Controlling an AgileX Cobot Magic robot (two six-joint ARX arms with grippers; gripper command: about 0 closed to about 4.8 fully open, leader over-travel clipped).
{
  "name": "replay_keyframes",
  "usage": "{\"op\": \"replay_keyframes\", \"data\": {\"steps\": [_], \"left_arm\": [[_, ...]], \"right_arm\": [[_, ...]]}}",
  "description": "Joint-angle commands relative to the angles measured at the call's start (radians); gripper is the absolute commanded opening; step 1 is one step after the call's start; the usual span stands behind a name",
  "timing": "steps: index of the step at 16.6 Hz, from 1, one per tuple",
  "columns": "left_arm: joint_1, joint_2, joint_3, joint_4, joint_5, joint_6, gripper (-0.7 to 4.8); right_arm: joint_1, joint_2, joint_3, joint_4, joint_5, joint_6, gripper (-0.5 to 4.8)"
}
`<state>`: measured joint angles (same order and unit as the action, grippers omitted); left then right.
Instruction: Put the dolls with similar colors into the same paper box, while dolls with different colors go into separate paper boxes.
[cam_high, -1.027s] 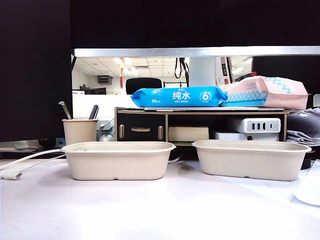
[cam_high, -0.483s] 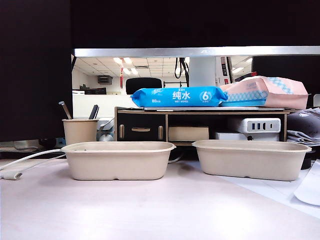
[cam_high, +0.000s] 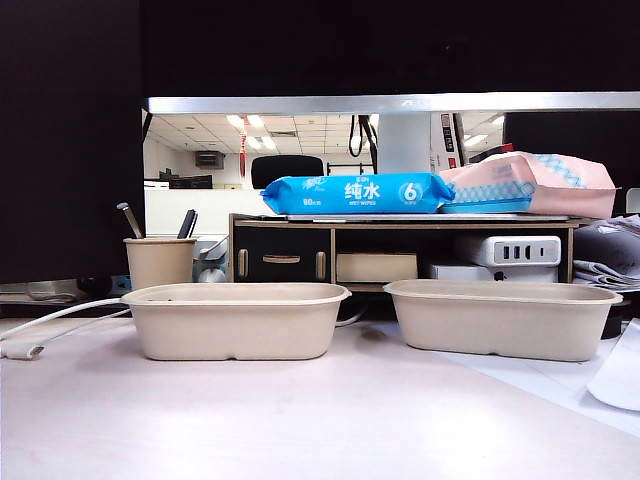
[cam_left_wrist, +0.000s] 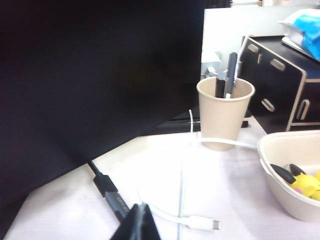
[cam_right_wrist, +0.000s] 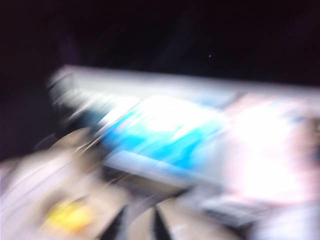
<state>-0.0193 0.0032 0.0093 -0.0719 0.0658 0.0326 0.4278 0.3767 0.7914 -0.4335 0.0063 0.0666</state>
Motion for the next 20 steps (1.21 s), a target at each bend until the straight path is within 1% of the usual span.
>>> {"op": "replay_keyframes", "data": {"steps": [1,2,4,6,7,9,10,11,13,16,20], "left_arm": [[0.0,0.0,0.001,0.005,0.006,0.001,-0.05],[0.0,0.0,0.001,0.005,0.006,0.001,-0.05],[0.0,0.0,0.001,0.005,0.006,0.001,-0.05],[0.0,0.0,0.002,0.006,0.006,0.001,-0.05],[0.0,0.0,0.001,0.005,0.006,0.001,-0.05],[0.0,0.0,0.001,0.005,0.006,0.001,-0.05],[0.0,0.0,0.001,0.005,0.006,0.001,-0.05],[0.0,0.0,0.001,0.005,0.006,0.001,-0.05],[0.0,0.0,0.001,0.005,0.006,0.001,-0.05],[0.0,0.0,0.001,0.005,0.006,0.001,-0.05],[0.0,0.0,0.001,0.005,0.006,0.001,-0.05]], "right_arm": [[-0.167,-0.191,-0.021,-0.041,0.197,-0.172,0.69],[-0.192,-0.237,-0.076,-0.027,0.206,-0.21,0.69],[-0.238,-0.264,-0.166,-0.02,0.188,-0.197,0.68],[-0.27,-0.28,-0.273,-0.016,0.074,-0.153,0.68],[-0.267,-0.293,-0.327,-0.002,0.048,-0.145,0.68],[-0.266,-0.343,-0.461,0.101,-0.024,-0.111,0.68],[-0.262,-0.367,-0.515,0.153,-0.036,-0.112,0.68],[-0.26,-0.373,-0.591,0.218,-0.035,-0.111,0.68],[-0.266,-0.373,-0.646,0.249,-0.025,-0.112,0.68],[-0.289,-0.374,-0.756,0.364,-0.027,-0.111,0.68],[-0.366,-0.374,-0.78,0.366,-0.024,-0.098,0.68]]}}
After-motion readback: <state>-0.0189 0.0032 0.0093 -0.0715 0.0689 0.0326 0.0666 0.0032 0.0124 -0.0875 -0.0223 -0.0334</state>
